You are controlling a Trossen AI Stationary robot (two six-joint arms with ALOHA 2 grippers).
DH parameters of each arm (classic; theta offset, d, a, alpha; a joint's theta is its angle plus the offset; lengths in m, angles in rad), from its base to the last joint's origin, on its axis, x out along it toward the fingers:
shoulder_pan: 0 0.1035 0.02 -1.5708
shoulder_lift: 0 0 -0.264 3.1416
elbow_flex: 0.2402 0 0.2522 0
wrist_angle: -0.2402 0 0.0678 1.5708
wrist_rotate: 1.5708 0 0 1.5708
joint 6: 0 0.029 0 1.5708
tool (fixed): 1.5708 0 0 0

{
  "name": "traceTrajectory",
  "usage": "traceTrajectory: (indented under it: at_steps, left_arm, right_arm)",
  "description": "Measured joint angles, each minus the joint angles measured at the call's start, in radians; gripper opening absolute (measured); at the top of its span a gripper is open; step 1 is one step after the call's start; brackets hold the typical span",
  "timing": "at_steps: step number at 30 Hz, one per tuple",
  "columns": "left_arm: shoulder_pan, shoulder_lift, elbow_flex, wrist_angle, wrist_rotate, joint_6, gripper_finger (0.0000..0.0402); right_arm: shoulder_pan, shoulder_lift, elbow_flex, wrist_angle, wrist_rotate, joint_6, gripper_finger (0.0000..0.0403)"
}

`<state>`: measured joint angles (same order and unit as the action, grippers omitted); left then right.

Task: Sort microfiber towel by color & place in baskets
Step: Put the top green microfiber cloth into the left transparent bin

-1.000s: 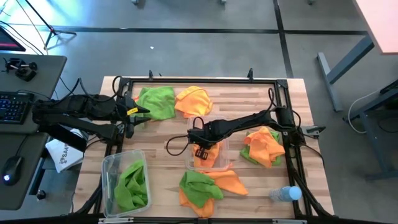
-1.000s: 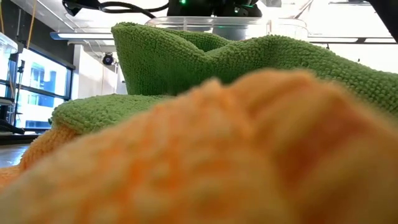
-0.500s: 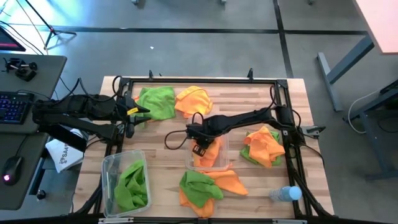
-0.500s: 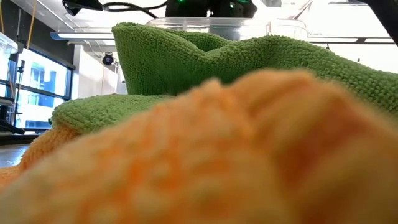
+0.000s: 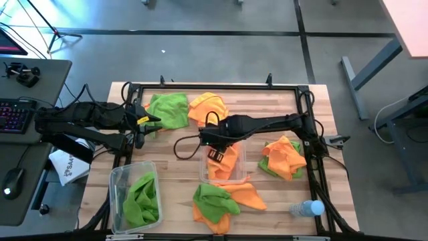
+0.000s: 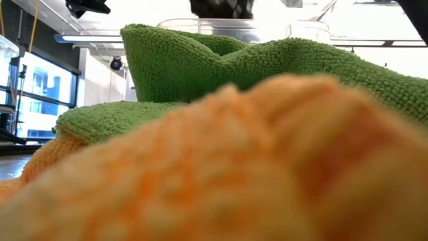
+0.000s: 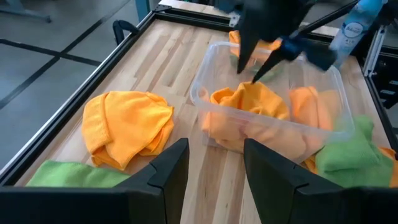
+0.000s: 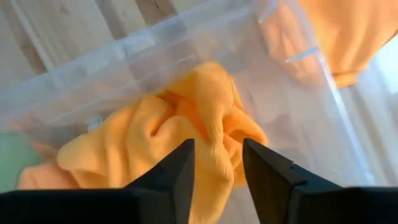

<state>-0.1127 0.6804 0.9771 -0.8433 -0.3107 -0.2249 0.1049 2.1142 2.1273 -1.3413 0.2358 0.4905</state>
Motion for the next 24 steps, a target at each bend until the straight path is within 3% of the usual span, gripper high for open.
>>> traceTrajectory:
  at_steps: [4, 9, 13, 17, 24]
  left_arm:
    - [0.000, 0.000, 0.000, 0.000, 0.000, -0.001, 0.0140]
    - [0.000, 0.000, 0.000, 0.001, -0.005, -0.039, 0.0140]
    - [0.000, 0.004, 0.000, 0.001, -0.013, -0.061, 0.0140]
    - [0.000, 0.011, 0.000, 0.002, -0.013, -0.061, 0.0140]
    - [0.001, 0.041, 0.000, 0.038, -0.044, -0.095, 0.0140]
  right_arm:
    - [0.026, -0.026, 0.024, -0.048, 0.039, -0.010, 0.0079]
    - [0.041, -0.112, -0.045, -0.120, 0.097, 0.028, 0.0013]
    - [0.048, -0.234, -0.130, -0.108, 0.162, 0.061, 0.0011]
    - [0.058, -0.396, -0.296, 0.004, 0.206, 0.069, 0.0005]
    - [0.057, -0.707, -0.730, 0.356, 0.265, 0.078, 0.0003]
